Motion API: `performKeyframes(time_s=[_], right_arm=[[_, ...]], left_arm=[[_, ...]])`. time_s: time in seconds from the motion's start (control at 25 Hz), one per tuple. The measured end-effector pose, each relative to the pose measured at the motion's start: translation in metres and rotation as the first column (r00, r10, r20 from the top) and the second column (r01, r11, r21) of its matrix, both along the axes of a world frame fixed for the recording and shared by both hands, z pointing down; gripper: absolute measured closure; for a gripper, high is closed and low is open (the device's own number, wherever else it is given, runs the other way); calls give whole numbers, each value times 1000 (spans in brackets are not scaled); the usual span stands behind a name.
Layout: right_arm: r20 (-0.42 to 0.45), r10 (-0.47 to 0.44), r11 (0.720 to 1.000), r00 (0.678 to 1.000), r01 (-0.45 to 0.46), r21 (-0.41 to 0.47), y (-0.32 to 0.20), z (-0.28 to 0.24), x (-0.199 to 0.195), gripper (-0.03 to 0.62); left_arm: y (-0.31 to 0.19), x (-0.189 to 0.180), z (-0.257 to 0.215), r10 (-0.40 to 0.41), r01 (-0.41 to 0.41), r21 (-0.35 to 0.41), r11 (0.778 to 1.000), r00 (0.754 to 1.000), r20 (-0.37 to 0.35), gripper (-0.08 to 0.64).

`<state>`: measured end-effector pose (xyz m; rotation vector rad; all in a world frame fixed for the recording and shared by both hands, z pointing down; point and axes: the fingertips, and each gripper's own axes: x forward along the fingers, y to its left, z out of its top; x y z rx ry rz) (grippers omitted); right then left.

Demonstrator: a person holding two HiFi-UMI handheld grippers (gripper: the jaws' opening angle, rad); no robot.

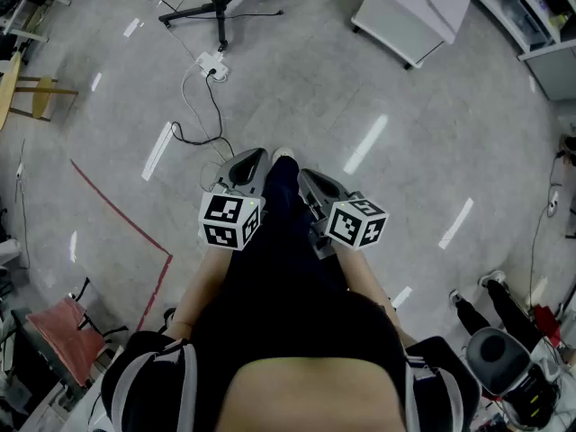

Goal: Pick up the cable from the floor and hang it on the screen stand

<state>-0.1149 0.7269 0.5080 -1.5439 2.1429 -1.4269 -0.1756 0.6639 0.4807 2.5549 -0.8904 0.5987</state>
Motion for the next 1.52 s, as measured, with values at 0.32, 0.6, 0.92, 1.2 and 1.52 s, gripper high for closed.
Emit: performKeyframes(time_s=[0.32, 0.6, 0.92, 1.2, 1.52], right_arm=[[-104, 8, 1000, 995, -9, -9, 29, -3, -30, 569], [-189, 60, 998, 980, -53, 42, -12, -16, -35, 568], [-292, 109, 989, 950, -74, 128, -91, -37, -66, 568], [-332, 141, 982, 933, -89, 168, -136, -47, -98, 568], [-354, 180, 980, 918, -135, 148, -143, -38, -91, 568]], left_arm=[[22, -36, -10, 29, -29, 6, 1000, 1000, 3, 552], [-12, -65, -21, 30, -29, 44, 999, 999, -37, 552], [-71, -93, -28, 93, -89, 43, 995, 992, -87, 552], [-97, -109, -25, 162, -161, 20, 987, 980, -117, 552], [-105, -115, -5, 177, -181, -34, 983, 979, -96, 552]])
